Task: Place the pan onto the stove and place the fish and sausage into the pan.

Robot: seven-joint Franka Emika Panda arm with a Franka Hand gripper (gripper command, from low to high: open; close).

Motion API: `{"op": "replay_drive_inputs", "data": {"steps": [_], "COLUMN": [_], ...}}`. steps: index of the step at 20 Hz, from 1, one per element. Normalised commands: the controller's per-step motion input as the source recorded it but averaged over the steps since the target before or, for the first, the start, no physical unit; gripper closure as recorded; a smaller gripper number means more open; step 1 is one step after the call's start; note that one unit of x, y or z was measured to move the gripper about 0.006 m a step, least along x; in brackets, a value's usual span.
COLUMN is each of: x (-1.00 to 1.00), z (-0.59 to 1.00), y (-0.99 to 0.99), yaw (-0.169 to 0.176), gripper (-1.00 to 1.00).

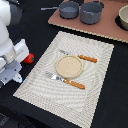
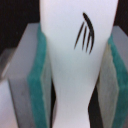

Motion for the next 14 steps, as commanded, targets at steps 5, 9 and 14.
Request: {"op": "replay_drive_inputs", "data": {"steps": [5, 9, 14], "x": [-0.21, 0.01, 0.31], "z": [1.0, 1.0, 1.0], "y": [-0.18, 0.32, 0.81], "yaw": [-0.06, -0.002, 0.0], "gripper": [1.0, 1.0, 1.0]}}
